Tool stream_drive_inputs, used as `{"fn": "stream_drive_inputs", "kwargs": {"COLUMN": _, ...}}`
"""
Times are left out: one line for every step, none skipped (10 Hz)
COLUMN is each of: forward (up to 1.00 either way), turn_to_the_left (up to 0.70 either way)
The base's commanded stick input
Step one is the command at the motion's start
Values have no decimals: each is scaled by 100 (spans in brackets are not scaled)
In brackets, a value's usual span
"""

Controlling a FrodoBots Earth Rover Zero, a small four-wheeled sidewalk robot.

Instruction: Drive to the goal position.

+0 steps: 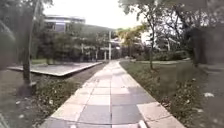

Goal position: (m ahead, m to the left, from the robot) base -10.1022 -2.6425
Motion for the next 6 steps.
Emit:
{"fn": "stream_drive_inputs", "kwargs": {"forward": 0, "turn_to_the_left": 6}}
{"fn": "stream_drive_inputs", "kwargs": {"forward": 0, "turn_to_the_left": 10}}
{"fn": "stream_drive_inputs", "kwargs": {"forward": 0, "turn_to_the_left": 94}}
{"fn": "stream_drive_inputs", "kwargs": {"forward": 0, "turn_to_the_left": 99}}
{"fn": "stream_drive_inputs", "kwargs": {"forward": 0, "turn_to_the_left": 100}}
{"fn": "stream_drive_inputs", "kwargs": {"forward": 0, "turn_to_the_left": 100}}
